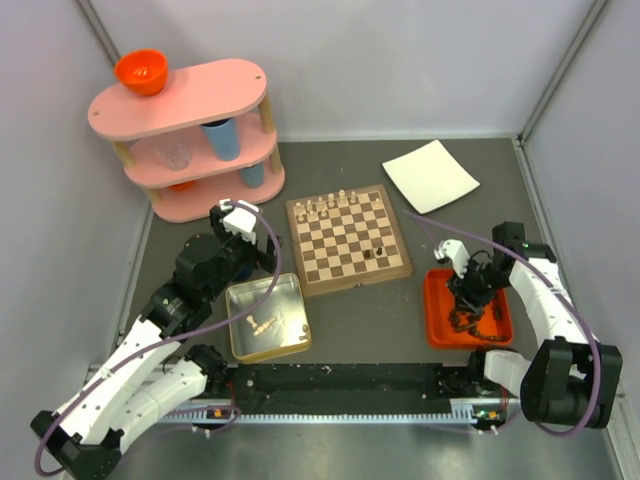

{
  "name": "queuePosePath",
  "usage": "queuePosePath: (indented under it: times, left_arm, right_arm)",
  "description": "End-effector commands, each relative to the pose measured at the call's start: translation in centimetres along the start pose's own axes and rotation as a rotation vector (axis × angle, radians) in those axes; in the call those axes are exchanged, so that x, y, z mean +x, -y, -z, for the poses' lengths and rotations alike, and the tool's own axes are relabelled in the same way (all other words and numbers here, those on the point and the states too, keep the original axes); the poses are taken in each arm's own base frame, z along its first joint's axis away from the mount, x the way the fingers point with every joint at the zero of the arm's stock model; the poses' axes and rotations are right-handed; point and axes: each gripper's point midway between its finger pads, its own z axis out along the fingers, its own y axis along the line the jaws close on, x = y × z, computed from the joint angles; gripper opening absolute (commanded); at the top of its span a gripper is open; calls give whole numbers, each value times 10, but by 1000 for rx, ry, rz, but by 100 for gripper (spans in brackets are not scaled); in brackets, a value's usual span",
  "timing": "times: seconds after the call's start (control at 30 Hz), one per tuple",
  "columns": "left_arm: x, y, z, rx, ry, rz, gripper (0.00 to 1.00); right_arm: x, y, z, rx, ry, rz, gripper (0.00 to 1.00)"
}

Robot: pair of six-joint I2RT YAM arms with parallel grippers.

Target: Set up the chess pieces on the board

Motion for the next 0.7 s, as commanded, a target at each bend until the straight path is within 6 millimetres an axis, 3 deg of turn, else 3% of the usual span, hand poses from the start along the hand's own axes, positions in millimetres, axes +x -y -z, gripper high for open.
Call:
queuePosePath:
  times: [0.0,0.4,0.67]
  left_arm:
    - [-11,-3,-1,-13,50,-1,99]
    - [-9,-3,-2,-15,47,-2,99]
    - [-8,-2,-3,-13,41,-3,99]
  right_arm:
    - [-3,7,-8,20,3,-4,46]
    - [6,11,-28,38,-43,-30,46]
    - [17,9,-30,38,-91,-26,43]
